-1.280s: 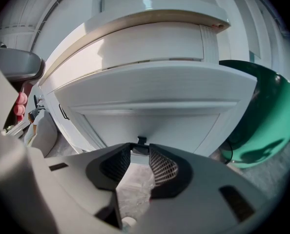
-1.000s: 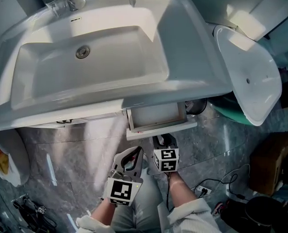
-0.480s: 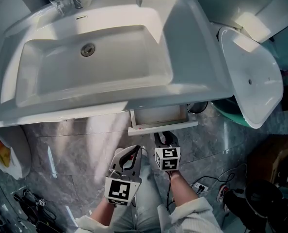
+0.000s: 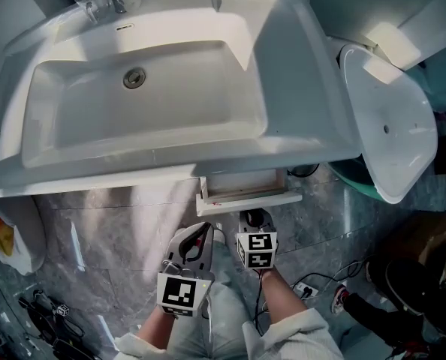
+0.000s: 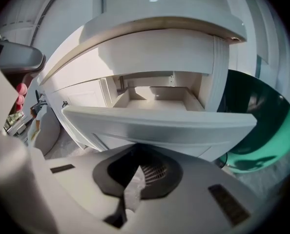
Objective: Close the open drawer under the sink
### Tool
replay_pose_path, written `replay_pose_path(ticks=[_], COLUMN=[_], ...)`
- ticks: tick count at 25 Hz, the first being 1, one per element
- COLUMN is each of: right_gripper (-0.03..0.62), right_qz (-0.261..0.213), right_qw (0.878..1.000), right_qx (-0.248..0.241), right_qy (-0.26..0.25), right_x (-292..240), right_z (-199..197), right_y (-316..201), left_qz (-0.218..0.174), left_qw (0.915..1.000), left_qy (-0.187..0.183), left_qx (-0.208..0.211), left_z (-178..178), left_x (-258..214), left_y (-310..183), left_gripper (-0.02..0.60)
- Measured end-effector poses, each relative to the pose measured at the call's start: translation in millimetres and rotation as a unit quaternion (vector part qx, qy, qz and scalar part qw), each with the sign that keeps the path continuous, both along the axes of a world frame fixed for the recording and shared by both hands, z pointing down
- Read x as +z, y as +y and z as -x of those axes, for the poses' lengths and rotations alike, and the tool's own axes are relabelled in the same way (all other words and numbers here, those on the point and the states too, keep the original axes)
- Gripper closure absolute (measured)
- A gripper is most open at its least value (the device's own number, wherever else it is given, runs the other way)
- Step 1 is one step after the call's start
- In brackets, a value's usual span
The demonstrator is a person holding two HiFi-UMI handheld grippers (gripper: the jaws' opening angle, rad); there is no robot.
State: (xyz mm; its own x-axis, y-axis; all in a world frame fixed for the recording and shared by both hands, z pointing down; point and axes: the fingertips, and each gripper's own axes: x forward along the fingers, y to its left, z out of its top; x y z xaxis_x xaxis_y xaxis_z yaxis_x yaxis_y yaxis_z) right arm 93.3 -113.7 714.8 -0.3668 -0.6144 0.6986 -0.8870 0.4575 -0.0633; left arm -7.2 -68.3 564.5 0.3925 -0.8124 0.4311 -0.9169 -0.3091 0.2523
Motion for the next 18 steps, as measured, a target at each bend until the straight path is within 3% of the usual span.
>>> replay_pose_path(ticks=[8,18], right_gripper=[0.588,0.588], right_qz=[-0.002,-0.026], right_qw=[1.000,1.000], right_qx=[0.015,0.005], right_qy=[-0.002,-0.001], right_x=[-3,-22], right_z=[1,14], right_y=[-4,-53], left_qz=[0.005,0.008], left_qw=[1.0000,1.0000], left_qy=[-0.002,0.004], left_qx=[0.006,-0.002], left_z=[-2,0], left_x=[1,1], left_y=[-2,-10], left_gripper=[0.566,0.566])
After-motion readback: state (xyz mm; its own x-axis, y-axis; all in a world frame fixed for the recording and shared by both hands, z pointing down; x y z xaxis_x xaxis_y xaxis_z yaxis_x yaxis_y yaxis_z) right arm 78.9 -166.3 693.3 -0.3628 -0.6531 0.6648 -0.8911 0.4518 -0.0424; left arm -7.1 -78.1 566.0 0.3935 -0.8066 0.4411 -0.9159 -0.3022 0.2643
